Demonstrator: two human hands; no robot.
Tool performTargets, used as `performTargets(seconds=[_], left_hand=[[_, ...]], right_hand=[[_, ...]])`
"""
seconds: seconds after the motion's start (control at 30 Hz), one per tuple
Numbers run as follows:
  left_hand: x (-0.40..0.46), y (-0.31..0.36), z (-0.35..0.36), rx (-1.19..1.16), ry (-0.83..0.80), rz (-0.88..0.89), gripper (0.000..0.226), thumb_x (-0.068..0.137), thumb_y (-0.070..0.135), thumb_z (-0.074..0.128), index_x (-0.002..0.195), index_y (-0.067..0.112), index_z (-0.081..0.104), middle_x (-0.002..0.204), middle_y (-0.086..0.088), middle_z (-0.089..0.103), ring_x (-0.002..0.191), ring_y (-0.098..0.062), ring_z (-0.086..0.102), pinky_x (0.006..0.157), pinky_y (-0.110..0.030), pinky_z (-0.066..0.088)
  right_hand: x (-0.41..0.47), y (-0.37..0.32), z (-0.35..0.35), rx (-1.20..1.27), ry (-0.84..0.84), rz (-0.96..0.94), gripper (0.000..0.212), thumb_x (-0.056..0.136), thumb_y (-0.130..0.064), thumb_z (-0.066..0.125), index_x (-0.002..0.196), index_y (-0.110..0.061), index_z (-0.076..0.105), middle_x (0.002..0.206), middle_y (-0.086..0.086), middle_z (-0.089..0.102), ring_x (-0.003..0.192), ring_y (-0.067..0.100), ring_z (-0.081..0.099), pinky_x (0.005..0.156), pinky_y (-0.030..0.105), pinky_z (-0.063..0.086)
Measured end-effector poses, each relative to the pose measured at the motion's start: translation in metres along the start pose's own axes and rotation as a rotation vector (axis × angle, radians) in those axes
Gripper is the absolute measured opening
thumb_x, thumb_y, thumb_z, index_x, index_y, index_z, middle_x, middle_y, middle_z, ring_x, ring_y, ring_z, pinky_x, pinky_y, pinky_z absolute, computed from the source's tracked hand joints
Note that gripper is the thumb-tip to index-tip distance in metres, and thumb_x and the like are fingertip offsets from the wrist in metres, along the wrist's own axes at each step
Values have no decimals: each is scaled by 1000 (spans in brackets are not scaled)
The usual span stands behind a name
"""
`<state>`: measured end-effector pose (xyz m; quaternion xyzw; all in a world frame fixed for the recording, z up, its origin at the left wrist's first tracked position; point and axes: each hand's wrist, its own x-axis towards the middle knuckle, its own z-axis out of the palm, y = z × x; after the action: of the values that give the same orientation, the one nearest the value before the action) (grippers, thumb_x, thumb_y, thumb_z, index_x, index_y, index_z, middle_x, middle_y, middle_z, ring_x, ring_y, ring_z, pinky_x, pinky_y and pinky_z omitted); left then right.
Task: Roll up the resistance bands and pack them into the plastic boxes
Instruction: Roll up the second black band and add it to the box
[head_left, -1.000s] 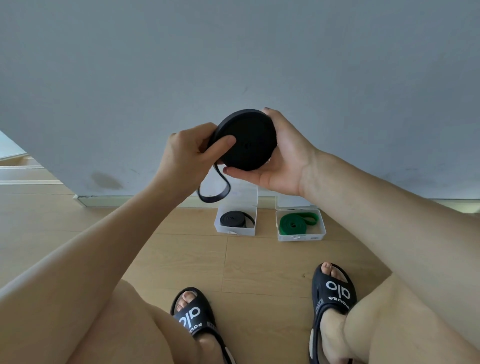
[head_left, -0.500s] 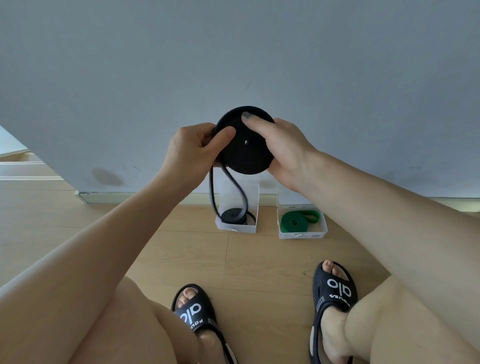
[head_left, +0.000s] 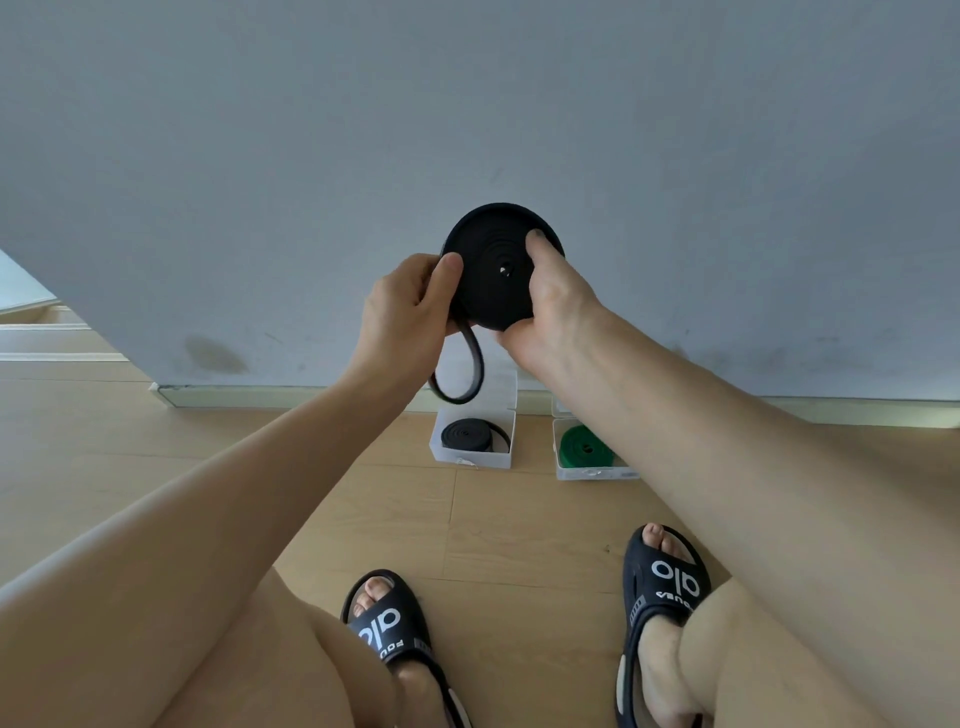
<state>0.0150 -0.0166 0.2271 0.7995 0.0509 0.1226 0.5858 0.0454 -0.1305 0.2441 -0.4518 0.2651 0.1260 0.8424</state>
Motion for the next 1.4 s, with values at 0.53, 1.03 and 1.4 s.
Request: performTargets(seconds=[0.53, 1.03, 1.4], left_hand=[[17, 11, -31, 11, -69, -114, 40, 105, 25, 53, 100, -12, 66, 102, -25, 72, 89, -32, 75, 74, -35, 64], [-3, 4, -2, 166, -1, -244, 35, 96, 43, 37, 90, 12, 52, 85, -4, 55, 78, -26, 63, 81, -48, 57], [26, -35, -20, 71, -424, -399, 27, 106, 18, 50, 121, 1, 65, 101, -15, 76, 82, -18, 76, 82, -28, 59]], right_hand=[[0, -10, -8, -349, -213, -155, 43, 82, -17, 81, 122, -11, 67, 118, 10, 73, 108, 27, 72, 93, 45, 62], [11, 18, -9, -165, 62, -113, 23, 95, -23, 72, 106, -14, 54, 83, -1, 54, 78, 21, 57, 82, 36, 49], [63, 36, -22, -365, 114, -149, 19, 96, -25, 66, 107, -10, 59, 93, 2, 61, 88, 23, 60, 85, 36, 51]])
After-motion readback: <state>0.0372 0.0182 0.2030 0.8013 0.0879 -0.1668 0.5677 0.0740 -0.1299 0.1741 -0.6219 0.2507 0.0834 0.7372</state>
